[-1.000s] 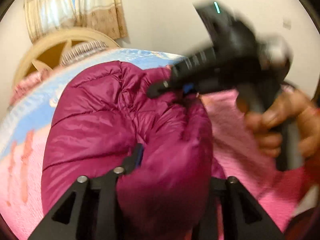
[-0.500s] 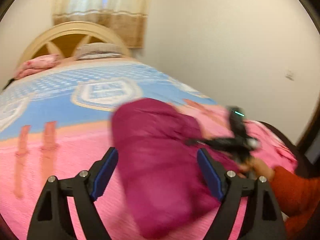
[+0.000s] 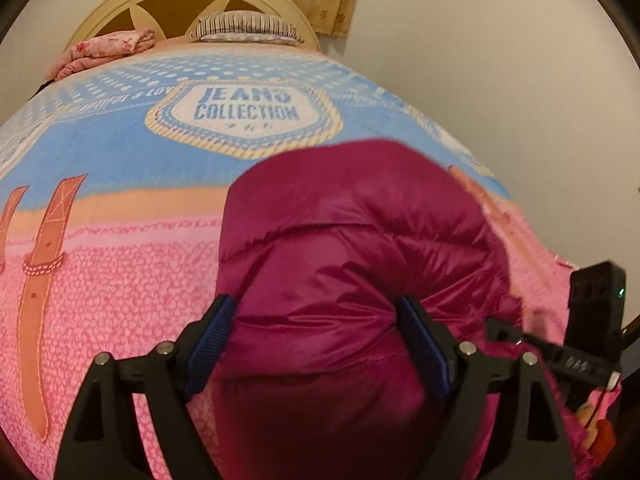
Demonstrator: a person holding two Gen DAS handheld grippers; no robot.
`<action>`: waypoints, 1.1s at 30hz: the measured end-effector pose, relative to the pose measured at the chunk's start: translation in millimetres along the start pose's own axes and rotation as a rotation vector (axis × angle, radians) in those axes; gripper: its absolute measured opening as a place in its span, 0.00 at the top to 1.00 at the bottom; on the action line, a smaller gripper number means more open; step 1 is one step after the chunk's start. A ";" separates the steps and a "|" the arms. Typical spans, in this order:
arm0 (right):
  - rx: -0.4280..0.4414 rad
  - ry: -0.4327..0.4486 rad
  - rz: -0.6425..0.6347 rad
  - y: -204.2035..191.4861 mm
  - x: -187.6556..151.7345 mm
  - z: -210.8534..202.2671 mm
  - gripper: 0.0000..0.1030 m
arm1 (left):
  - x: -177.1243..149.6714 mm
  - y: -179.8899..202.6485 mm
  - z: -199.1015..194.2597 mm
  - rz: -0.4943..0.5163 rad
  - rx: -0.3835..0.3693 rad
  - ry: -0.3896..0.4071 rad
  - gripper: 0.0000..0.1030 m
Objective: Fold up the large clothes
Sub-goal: 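Regrip the bundled jacket with the left tool while the right tool holds it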
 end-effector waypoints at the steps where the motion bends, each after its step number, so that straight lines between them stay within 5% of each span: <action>1: 0.011 -0.007 0.005 0.7 1.7 1.4 0.90 | -2.2 -2.6 0.2 -0.005 0.006 -0.001 0.10; 6: 0.045 -0.043 0.040 8.4 6.7 5.3 0.91 | -14.5 -14.8 8.7 -0.099 0.025 -0.013 0.00; 14: -0.156 0.001 -0.057 -15.9 6.5 -53.2 0.85 | -21.5 14.2 4.0 0.065 0.204 0.006 0.00; 18: -0.100 0.092 -0.181 -55.1 -6.9 -98.7 0.85 | -22.3 12.2 3.3 0.061 0.205 0.004 0.00; 21: 0.017 -0.014 -0.233 -75.4 -33.7 -95.9 0.85 | -22.6 11.0 3.1 0.068 0.212 0.005 0.00; 25: -0.130 -0.078 -0.304 -61.7 -59.5 -70.0 0.85 | -23.1 7.6 3.6 0.045 0.184 0.001 0.00; 33: -0.094 -0.104 -0.179 -37.1 -49.3 -70.1 0.85 | -23.3 -0.3 0.9 -0.015 0.114 -0.002 0.00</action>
Point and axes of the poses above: each gripper's, at about its wrist camera, not at the fingertips, and z roughly the way its jaws point, y to its right, x to its top, the point moved 4 cm from there along z, roughly the way its jaws point, and after that the axes turned 15 degrees about -x, right-handed, at the moved point
